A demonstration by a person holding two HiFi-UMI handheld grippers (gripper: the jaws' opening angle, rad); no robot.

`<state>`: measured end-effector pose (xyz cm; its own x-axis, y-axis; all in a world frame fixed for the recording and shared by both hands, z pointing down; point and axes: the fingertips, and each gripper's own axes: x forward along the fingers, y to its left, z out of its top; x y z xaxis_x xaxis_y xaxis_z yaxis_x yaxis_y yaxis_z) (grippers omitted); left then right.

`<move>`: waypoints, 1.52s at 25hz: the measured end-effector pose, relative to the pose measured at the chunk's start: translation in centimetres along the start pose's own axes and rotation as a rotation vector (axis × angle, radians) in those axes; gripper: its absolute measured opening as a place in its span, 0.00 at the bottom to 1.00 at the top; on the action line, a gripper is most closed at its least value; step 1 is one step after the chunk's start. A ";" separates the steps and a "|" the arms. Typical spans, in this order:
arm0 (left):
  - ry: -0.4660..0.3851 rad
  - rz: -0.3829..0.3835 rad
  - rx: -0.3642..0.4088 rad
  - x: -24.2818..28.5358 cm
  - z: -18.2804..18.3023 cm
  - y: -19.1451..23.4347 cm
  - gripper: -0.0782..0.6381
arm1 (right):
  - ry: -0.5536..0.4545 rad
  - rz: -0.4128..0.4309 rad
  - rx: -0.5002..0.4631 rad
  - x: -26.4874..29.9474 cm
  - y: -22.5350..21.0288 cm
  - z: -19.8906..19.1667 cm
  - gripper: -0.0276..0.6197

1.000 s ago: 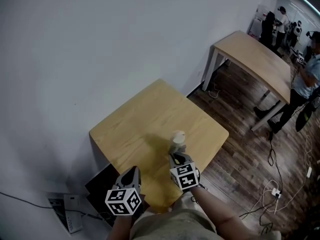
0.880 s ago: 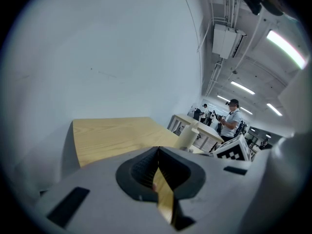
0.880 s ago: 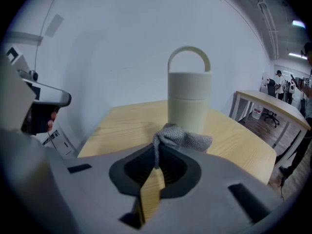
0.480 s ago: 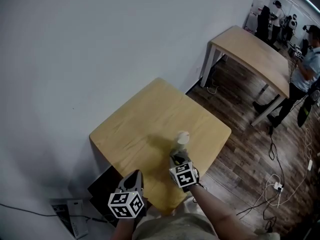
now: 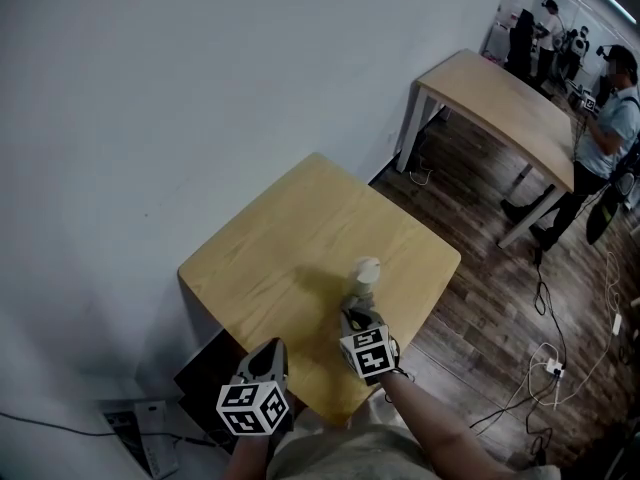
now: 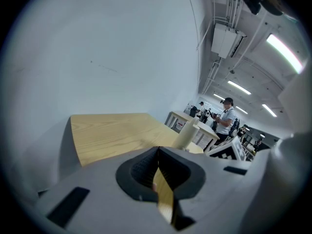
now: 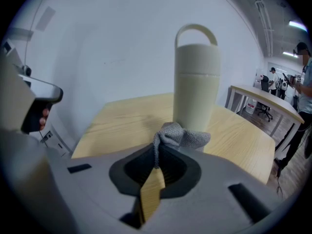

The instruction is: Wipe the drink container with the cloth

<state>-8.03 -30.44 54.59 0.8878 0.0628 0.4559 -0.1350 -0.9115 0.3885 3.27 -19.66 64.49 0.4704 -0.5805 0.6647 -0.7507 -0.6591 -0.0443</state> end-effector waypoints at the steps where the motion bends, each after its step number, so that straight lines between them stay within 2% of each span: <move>1: -0.002 -0.001 -0.002 0.0 0.0 -0.1 0.11 | -0.023 -0.001 0.008 -0.7 0.2 0.4 0.06; 8: -0.037 0.025 -0.012 -0.2 0.1 -1.1 0.11 | -0.184 0.071 0.061 -6.8 0.9 3.0 0.06; 12: -0.069 0.056 -0.023 -0.5 0.2 -2.4 0.11 | -0.235 0.134 0.046 -9.8 0.3 4.1 0.06; 18: -0.127 0.131 -0.054 -1.0 -0.1 -5.4 0.11 | -0.268 0.223 0.009 -13.6 -2.0 4.4 0.06; 25: -0.174 0.209 -0.085 -1.9 -2.1 -10.1 0.11 | -0.293 0.326 -0.013 -17.7 -4.7 3.2 0.06; 38: -0.197 0.262 -0.084 -2.7 -6.7 -19.3 0.11 | -0.311 0.440 -0.061 -23.8 -8.7 -0.6 0.06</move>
<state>-10.79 -10.25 51.24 0.8852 -0.2562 0.3883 -0.3981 -0.8490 0.3473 -1.68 0.16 49.55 0.2134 -0.9156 0.3409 -0.9290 -0.2981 -0.2193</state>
